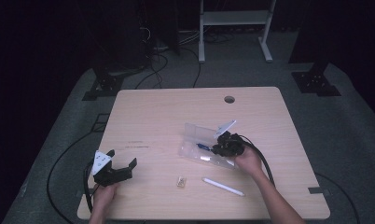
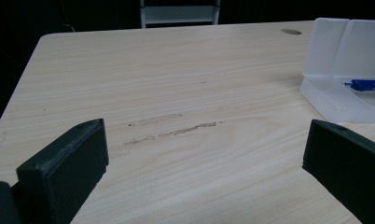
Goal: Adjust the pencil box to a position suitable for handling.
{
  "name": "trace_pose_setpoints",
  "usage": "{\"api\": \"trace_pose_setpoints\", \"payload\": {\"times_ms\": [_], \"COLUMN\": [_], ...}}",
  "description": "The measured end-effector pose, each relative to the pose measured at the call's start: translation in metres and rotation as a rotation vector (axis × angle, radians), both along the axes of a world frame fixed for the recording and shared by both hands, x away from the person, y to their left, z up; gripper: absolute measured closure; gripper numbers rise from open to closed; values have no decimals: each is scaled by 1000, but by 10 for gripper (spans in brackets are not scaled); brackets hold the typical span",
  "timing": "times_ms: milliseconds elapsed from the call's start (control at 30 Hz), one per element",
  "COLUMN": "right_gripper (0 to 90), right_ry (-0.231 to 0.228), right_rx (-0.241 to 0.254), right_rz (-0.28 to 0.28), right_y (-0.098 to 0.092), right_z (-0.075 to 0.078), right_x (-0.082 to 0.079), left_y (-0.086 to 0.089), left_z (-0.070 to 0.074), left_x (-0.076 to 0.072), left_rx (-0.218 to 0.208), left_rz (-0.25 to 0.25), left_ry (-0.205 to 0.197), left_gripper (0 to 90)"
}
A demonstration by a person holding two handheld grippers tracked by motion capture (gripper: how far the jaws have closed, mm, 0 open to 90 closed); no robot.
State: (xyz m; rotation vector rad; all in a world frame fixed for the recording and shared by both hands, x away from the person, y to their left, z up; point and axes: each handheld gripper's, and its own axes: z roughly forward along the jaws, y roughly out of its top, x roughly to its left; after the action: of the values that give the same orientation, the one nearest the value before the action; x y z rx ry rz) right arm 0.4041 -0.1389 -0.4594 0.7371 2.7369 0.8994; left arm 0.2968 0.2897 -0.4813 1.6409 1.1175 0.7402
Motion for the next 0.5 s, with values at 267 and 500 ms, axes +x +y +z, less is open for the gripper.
{"api": "trace_pose_setpoints", "payload": {"times_ms": [267,500], "right_gripper": [792,792], "right_ry": [14,23], "right_rx": [-2,-1], "right_rz": [-6,-7], "right_y": [1,2], "right_z": [-5,-8], "right_x": [2,3], "left_y": [0,0], "left_z": [0,0], "left_x": [0,0], "left_rx": [-1,-3], "left_rz": [1,1], "left_ry": [1,0], "left_gripper": [0,0]}}
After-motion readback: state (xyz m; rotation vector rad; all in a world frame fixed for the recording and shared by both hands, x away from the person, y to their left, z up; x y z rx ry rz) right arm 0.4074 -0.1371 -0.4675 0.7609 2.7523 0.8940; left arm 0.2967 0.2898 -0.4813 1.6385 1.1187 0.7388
